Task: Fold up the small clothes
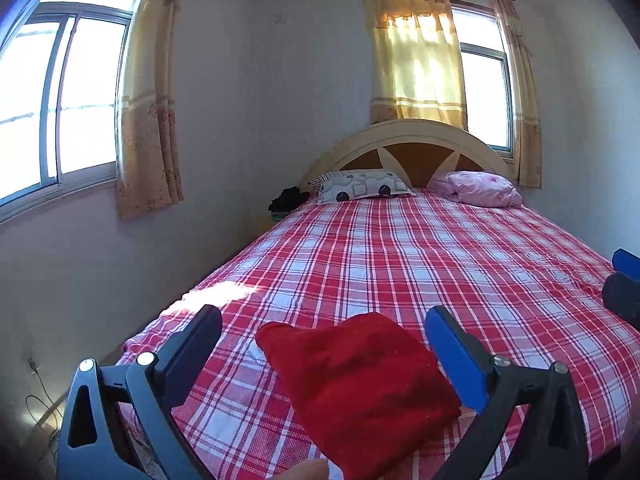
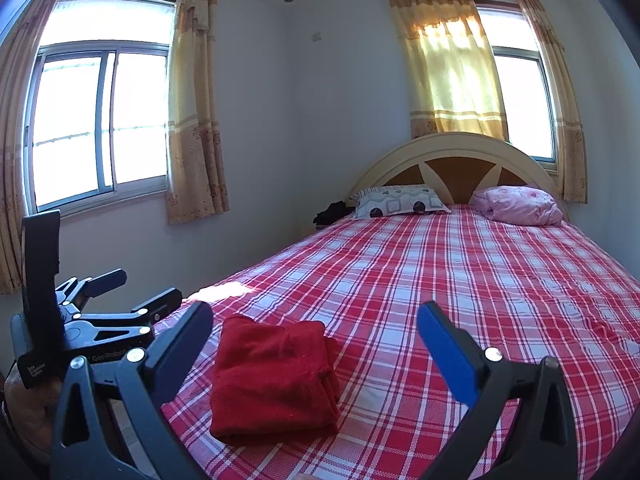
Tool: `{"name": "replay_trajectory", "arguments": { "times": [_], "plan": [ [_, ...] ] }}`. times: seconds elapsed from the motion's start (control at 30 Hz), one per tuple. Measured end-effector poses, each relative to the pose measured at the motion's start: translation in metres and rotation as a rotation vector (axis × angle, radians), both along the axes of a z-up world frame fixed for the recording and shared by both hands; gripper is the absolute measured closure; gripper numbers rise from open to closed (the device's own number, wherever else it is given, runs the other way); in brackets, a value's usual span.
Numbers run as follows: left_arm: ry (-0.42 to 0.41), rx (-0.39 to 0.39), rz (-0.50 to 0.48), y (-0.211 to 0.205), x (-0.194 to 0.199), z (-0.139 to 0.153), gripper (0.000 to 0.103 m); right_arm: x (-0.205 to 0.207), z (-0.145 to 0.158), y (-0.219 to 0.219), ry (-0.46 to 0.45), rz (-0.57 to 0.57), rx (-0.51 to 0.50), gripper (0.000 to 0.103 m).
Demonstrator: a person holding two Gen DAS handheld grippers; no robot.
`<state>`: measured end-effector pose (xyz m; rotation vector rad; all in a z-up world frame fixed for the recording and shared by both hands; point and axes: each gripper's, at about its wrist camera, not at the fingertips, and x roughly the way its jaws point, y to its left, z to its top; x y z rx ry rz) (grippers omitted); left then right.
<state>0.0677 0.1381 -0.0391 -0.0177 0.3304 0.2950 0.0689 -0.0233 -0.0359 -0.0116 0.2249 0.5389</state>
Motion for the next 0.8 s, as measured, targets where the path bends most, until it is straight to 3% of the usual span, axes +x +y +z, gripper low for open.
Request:
{"name": "replay_trajectory", "arguments": {
  "times": [0.43, 0.8],
  "plan": [
    [0.031, -0.041, 0.015, 0.006, 0.003, -0.010, 0.001, 0.001, -0.007, 0.000, 0.018, 0.011, -0.005, 0.000],
    [0.000, -0.050, -0.029, 0.004, -0.001, -0.010, 0.001, 0.002, -0.009, 0.000, 0.028, 0.009, -0.008, 0.000]
  ]
}}
